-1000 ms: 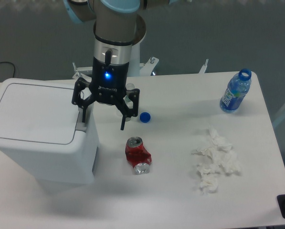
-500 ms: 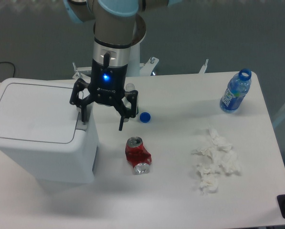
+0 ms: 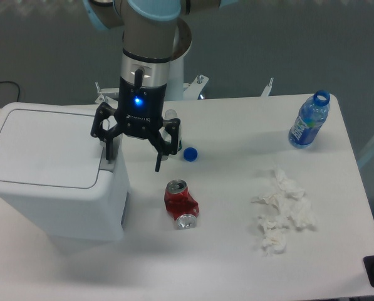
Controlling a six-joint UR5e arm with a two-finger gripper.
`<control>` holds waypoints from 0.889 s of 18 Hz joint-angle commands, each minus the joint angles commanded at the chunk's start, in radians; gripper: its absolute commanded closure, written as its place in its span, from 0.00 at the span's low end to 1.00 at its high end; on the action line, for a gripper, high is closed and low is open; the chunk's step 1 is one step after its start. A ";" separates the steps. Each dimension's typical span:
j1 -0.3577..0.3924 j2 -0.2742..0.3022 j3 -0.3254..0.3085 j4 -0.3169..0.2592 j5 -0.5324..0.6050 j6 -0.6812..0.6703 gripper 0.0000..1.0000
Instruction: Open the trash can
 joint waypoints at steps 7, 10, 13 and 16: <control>0.000 -0.002 0.000 0.000 0.000 0.002 0.00; 0.000 -0.002 0.000 0.000 0.000 0.003 0.00; 0.000 -0.003 0.002 0.000 0.000 0.020 0.00; 0.000 -0.003 0.002 0.000 0.000 0.023 0.00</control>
